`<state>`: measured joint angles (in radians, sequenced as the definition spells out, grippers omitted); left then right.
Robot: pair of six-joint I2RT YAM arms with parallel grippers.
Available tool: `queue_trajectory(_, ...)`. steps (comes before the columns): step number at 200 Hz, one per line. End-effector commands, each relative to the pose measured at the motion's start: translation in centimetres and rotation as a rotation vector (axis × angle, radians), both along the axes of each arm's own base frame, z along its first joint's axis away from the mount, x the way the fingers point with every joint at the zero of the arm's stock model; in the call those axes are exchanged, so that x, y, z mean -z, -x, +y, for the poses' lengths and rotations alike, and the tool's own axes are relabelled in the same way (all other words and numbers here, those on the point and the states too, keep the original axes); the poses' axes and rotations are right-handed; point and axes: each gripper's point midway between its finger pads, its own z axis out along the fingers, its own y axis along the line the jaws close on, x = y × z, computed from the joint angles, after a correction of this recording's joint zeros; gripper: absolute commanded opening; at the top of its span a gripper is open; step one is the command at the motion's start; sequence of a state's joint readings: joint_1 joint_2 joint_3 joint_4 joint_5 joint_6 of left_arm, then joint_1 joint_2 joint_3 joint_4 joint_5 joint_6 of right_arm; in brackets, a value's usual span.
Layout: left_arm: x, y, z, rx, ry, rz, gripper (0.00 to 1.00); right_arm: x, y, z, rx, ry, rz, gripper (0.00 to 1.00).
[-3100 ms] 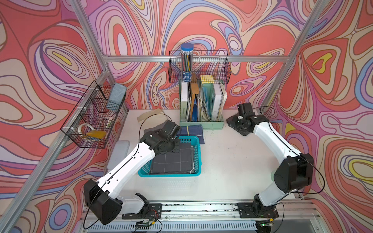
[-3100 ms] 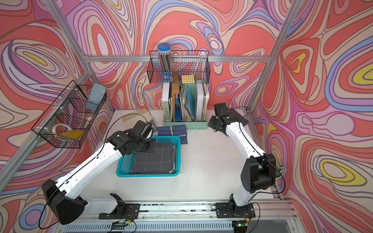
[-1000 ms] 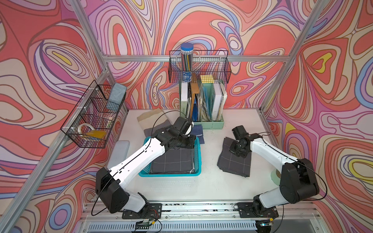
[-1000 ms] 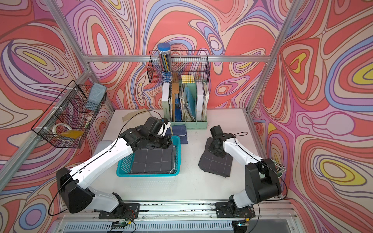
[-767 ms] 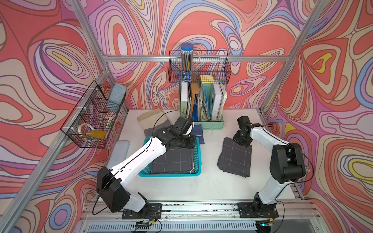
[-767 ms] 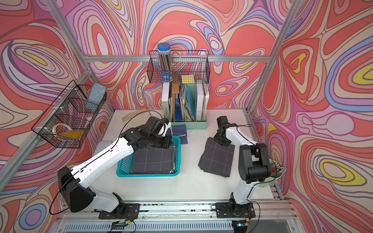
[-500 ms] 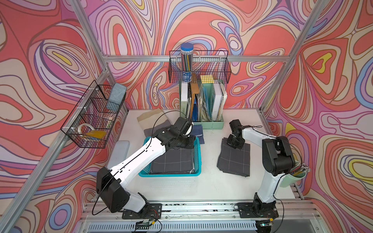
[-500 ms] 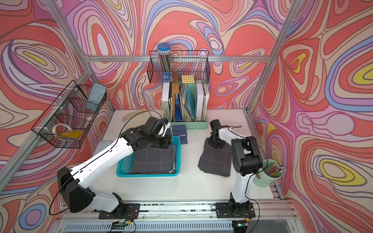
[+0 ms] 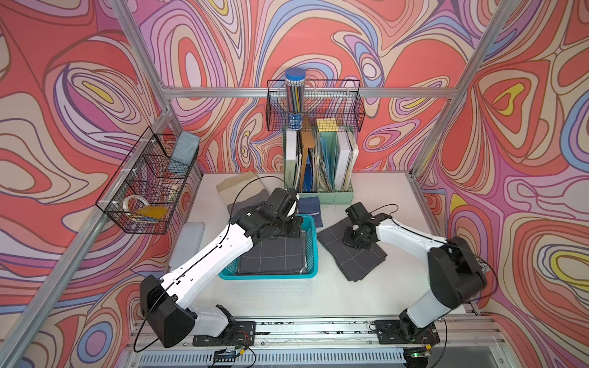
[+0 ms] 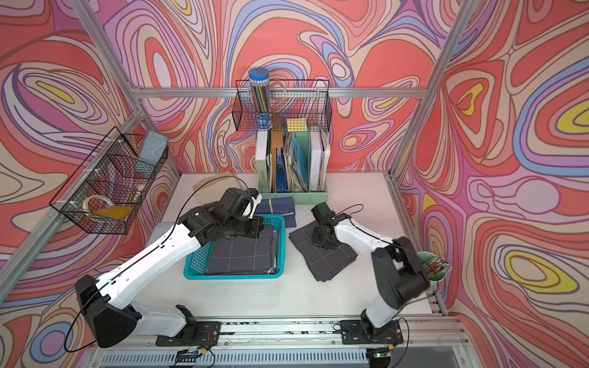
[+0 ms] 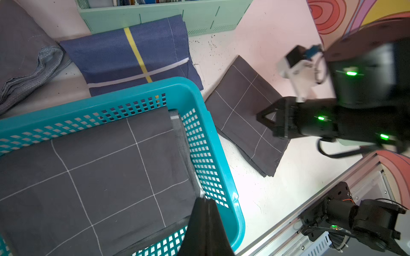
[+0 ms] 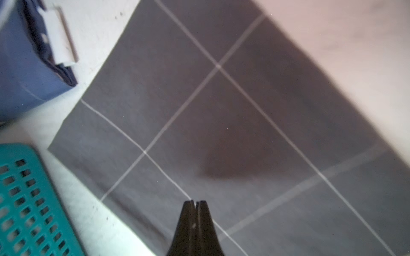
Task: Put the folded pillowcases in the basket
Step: Adjust the pillowcase at the center of the board.
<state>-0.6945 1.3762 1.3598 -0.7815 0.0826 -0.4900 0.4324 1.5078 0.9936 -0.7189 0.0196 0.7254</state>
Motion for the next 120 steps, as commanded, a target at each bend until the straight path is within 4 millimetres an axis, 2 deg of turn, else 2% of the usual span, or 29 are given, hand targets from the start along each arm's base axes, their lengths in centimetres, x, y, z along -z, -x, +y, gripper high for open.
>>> queue_trajectory(1, 0.4, 0.1, -0.1, 0.005, -0.012, 0.008, 0.0, -1.7, 3.1, -2.3, 0.104, 0.015, 0.003, 0.0)
queue_trajectory(21, 0.5, -0.4, -0.8, 0.013, -0.004, 0.017, 0.0, -0.1, 5.5, -1.6, 0.135, -0.058, 0.099, 0.0)
queue_trajectory(31, 0.5, -0.6, -1.2, 0.016, 0.006, 0.025, 0.0, 1.3, 6.6, -2.6, 0.201, -0.02, 0.151, 0.0)
queue_trajectory(44, 0.4, -0.8, -1.7, 0.018, 0.021, 0.035, 0.0, 2.1, 7.1, -4.2, 0.272, 0.035, 0.169, 0.0)
queue_trajectory(66, 0.0, -1.0, -2.4, 0.029, 0.047, 0.035, 0.0, 3.6, 6.4, -7.1, 0.402, 0.069, 0.152, 0.0)
queue_trajectory(80, -0.1, -1.1, -2.5, 0.034, 0.042, 0.039, 0.0, 5.0, 5.1, -7.5, 0.422, 0.001, 0.157, 0.0)
queue_trajectory(103, -0.4, -1.0, -2.7, 0.041, 0.051, 0.045, 0.0, 7.2, 4.8, -9.2, 0.424, 0.079, 0.259, 0.0)
queue_trajectory(120, -0.4, -1.0, -2.9, 0.046, 0.056, 0.045, 0.0, 7.3, 4.1, -11.1, 0.443, 0.147, 0.269, 0.0)
